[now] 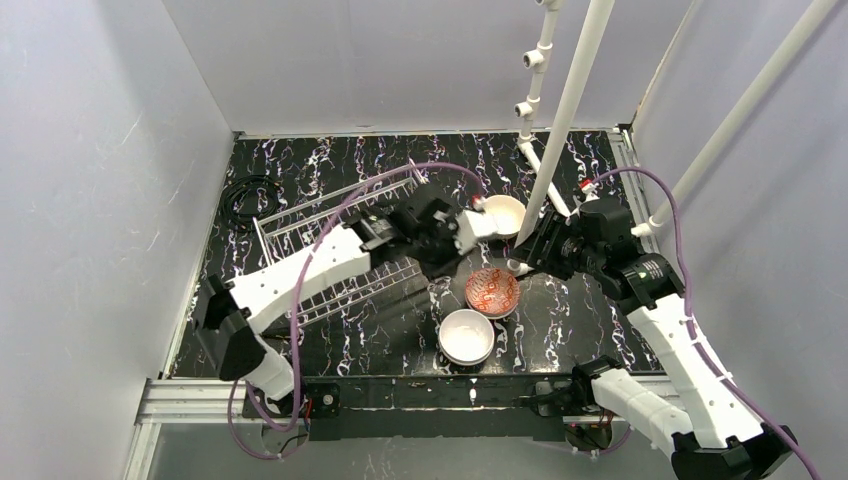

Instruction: Load the bowls into the dish rack

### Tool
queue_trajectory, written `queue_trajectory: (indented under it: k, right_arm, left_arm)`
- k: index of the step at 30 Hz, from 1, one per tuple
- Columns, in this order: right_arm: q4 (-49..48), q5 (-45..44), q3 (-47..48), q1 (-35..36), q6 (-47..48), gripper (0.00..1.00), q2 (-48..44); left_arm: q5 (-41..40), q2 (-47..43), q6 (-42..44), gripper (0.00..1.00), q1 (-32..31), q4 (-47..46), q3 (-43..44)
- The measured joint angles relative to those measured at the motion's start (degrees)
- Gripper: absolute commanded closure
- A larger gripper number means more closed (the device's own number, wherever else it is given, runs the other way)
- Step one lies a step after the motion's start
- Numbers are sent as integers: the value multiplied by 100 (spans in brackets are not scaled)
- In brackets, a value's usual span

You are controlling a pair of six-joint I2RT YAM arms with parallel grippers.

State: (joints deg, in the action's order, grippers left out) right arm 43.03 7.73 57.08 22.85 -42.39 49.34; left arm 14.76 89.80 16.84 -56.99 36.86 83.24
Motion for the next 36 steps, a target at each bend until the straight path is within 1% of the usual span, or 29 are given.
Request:
queue_trajectory:
  k: [3,8,11,17,20,24,28,31,36]
  right_arm:
    - [-46,-76,-157,0,61,42,-63]
    - [-157,-52,-417,-2,267,41,-271]
    - [-505,343,-511,-7,551,39,-424]
    - [-1244,1001,-678,-7,1047,39,-872]
    - [-1554,1193,-684,-7,1305,39,-1036]
    - [-1812,1290,-675,-7,1749,38,-1150]
    - [-2041,1427,-546,-7,2271,36,-1145]
    - [-2361,1694,-382,-7,2568,36,-1040]
    - [-2981,2205,-157,-7,2603,35,-833]
  left_arm:
    - [120,-369,-433,100,629,-304,-249]
    - [225,-636,-1451,100,1300,-863,-339]
    - [114,-638,-2258,100,1641,-1204,-354]
    - [-11,-608,-3993,100,2319,-1816,-503]
    - [70,-511,-4784,100,2706,-2186,-647]
    - [295,-184,-5558,100,3108,-2660,-769]
    - [511,291,-6161,100,3274,-3080,-787]
    - [581,542,-6610,100,3316,-3477,-868]
    - [605,1049,-7399,100,3342,-4242,-876]
